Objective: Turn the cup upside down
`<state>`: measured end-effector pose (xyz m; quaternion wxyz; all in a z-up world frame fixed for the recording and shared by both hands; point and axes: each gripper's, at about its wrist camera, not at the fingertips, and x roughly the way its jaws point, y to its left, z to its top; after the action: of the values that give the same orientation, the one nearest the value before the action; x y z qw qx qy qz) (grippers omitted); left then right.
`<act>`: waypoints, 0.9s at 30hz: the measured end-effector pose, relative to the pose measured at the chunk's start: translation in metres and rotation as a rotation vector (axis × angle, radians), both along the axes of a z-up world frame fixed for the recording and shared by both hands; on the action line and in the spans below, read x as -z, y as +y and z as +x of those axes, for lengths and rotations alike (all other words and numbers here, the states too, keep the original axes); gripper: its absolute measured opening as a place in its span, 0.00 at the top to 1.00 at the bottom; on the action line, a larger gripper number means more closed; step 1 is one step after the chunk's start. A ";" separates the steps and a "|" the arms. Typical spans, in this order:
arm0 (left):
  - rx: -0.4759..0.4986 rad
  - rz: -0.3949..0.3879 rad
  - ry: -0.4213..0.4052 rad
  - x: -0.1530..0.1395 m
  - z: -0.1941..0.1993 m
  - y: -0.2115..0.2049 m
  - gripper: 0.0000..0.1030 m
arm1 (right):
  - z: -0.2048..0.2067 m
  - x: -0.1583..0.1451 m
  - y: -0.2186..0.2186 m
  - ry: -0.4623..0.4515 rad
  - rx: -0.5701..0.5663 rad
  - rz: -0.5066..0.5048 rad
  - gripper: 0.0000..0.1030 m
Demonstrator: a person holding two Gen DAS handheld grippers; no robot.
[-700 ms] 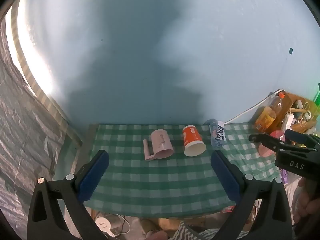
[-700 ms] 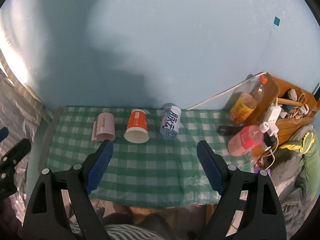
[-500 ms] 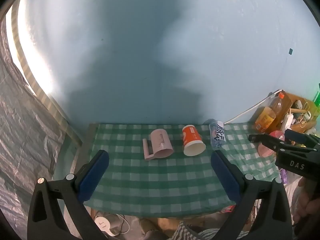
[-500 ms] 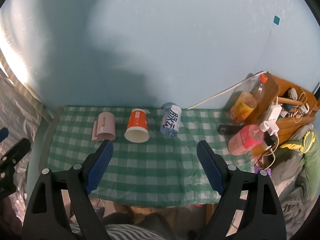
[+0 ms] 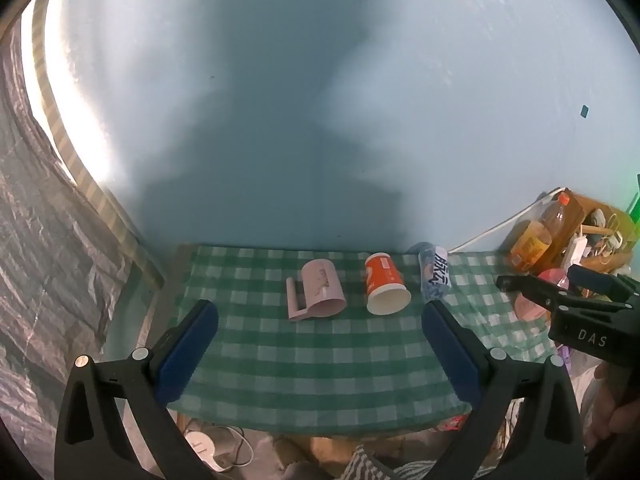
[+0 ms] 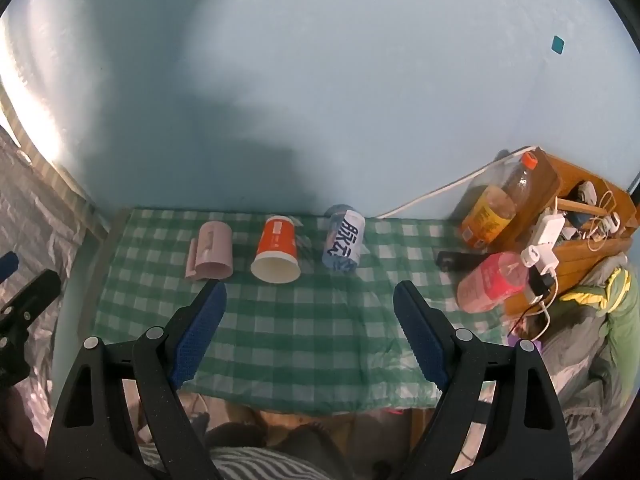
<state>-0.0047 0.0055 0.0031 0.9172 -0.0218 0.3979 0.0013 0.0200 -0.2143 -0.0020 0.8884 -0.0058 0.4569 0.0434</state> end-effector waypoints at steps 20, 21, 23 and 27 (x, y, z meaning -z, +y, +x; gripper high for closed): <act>0.008 0.017 -0.039 -0.003 -0.005 -0.009 0.00 | -0.002 -0.005 -0.001 -0.012 0.009 0.002 0.17; 0.006 0.019 -0.040 -0.003 -0.005 -0.009 0.00 | -0.002 -0.005 -0.002 -0.015 0.009 0.002 0.17; 0.008 0.018 -0.041 -0.003 -0.004 -0.009 0.00 | -0.002 -0.005 -0.002 -0.017 0.012 -0.001 0.17; 0.008 0.017 -0.041 -0.002 -0.003 -0.010 0.00 | -0.001 -0.005 -0.003 -0.022 0.015 -0.003 0.17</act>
<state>-0.0075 -0.0042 0.0052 0.9254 -0.0125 0.3789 0.0006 0.0186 -0.2176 0.0026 0.8936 -0.0042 0.4474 0.0360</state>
